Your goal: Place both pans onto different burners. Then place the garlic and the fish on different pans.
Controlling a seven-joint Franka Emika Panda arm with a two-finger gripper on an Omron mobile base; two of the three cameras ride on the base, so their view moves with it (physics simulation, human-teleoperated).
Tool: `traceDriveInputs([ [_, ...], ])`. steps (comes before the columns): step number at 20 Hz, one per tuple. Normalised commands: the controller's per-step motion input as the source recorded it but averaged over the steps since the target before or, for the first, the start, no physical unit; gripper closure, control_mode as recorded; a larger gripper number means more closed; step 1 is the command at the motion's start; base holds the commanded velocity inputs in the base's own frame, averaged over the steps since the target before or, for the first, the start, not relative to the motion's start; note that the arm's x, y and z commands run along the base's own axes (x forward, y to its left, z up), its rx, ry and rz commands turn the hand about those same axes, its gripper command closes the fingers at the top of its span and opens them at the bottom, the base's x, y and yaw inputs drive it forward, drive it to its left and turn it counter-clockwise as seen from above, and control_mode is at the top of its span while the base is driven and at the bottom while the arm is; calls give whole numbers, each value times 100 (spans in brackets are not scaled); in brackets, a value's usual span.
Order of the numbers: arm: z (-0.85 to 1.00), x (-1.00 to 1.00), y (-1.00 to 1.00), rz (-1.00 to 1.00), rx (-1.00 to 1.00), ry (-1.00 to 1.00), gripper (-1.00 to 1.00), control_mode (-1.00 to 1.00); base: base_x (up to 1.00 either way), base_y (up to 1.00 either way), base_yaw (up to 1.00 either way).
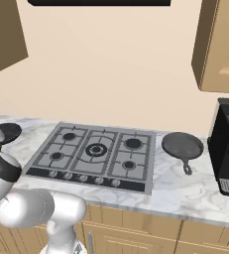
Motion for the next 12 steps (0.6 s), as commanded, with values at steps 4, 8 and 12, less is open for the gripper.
traceDriveInputs([
  [4,-9,12,18,-16,1,0,-100,-100,0,0,0],
  [8,-7,28,12,-18,0,0,-100,-100,0,0,0],
  [12,-3,32,1,-12,0,0,-100,-100,0,0,0],
])
